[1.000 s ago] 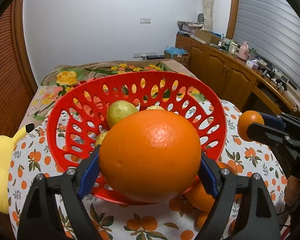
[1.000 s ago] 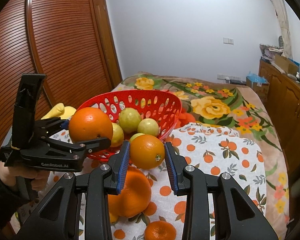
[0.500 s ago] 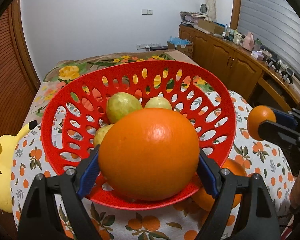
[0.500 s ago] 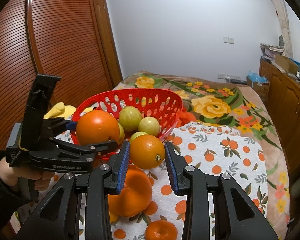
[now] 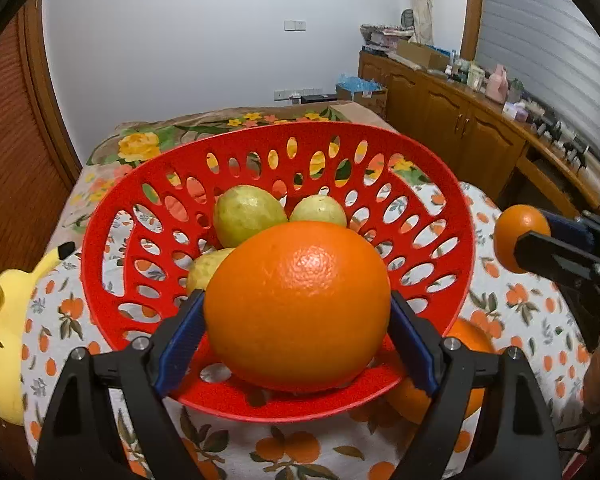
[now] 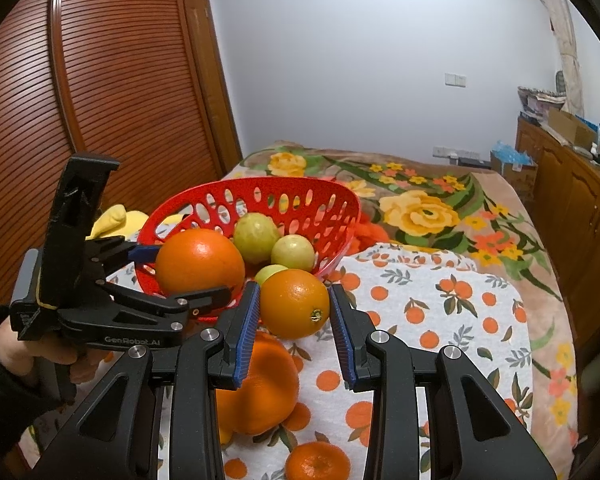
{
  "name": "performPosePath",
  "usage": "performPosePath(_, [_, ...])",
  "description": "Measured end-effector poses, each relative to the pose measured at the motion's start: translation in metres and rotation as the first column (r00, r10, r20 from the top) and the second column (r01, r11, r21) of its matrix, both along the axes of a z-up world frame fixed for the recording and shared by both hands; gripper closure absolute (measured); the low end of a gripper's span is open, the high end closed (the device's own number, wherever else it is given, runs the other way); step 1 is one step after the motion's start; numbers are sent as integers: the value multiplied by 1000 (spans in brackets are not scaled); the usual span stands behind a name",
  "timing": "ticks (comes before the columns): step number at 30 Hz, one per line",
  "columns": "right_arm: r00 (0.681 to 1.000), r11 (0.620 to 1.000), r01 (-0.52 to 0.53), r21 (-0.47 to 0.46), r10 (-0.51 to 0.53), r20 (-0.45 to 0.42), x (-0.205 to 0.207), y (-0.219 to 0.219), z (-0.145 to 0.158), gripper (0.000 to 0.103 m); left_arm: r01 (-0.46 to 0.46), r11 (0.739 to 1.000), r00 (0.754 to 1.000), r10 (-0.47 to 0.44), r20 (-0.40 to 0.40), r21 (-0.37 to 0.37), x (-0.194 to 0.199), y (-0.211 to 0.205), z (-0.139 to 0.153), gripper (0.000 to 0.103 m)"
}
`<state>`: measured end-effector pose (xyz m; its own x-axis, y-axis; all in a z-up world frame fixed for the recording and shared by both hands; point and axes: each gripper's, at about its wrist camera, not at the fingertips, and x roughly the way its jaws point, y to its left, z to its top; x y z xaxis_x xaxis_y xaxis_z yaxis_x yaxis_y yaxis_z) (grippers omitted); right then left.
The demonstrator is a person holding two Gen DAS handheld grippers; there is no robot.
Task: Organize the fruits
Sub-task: 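Lower the large orange into the basket with the left tool while the right tool holds its orange, then lower the small orange into the basket and open the right tool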
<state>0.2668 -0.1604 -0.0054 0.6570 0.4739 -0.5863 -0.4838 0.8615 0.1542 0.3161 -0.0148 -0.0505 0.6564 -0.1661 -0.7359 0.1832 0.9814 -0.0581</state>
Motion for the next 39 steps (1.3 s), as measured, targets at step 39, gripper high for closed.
performPosePath(39, [998, 994, -65, -85, 66, 2, 30, 53, 1, 68, -111, 991, 979, 123, 161, -79, -47, 66, 24, 14])
